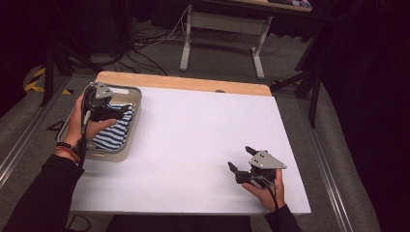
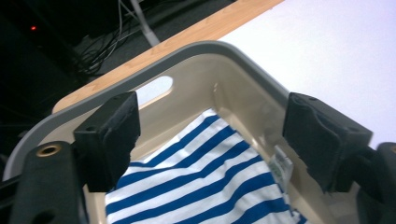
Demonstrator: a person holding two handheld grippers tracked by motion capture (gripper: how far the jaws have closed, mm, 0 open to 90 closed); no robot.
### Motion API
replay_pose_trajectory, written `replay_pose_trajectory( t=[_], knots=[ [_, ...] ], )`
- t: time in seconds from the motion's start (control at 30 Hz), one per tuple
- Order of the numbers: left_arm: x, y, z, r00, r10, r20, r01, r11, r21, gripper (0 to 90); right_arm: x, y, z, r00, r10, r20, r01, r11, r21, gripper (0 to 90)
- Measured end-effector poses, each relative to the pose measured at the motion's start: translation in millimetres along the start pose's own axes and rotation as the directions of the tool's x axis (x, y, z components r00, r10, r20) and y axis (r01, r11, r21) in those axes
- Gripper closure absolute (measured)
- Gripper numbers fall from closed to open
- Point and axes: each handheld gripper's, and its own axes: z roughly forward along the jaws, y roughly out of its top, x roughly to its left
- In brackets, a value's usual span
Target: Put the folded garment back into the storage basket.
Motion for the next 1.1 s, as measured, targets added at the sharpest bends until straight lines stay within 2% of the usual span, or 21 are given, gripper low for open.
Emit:
replay_pose_trajectory(
  t=[0.07,0.23,0.27,0.47,0.73,1.1],
  knots=[
    [-0.8,0.6,-2.5,0.9998,0.002,0.019,-0.001,0.9999,-0.017,15.5,-0.3,-0.3,0.2,0.9999,-0.006,0.01,0.006,1.0,0.0,16.9],
    [-5.1,2.0,-6.9,0.9995,-0.001,0.033,0.003,0.9986,-0.053,10.6,-0.4,-0.8,1.0,0.9999,-0.001,0.012,0.001,1.0,-0.002,15.6],
    [-6.5,2.1,-7.8,0.9991,-0.01,0.041,0.013,0.998,-0.062,9.8,-0.3,-0.8,1.2,0.9999,-0.001,0.012,0.001,1.0,-0.003,15.4],
    [-13.5,3.7,-11.4,0.9984,0.014,0.055,-0.009,0.9966,-0.082,6.7,0.3,-0.8,1.6,0.9999,-0.002,0.01,0.002,1.0,-0.005,14.9],
    [-20.8,5.2,-14.9,0.9965,0.024,0.08,-0.016,0.9938,-0.11,5.5,0.3,-0.1,0.1,1.0,0.002,0.006,-0.002,1.0,-0.015,13.9],
    [-30.8,8.6,-20.8,0.9954,0.042,0.087,-0.029,0.9894,-0.143,5.5,1.2,0.0,0.7,0.9999,-0.009,0.01,0.009,1.0,-0.007,13.6]
  ],
)
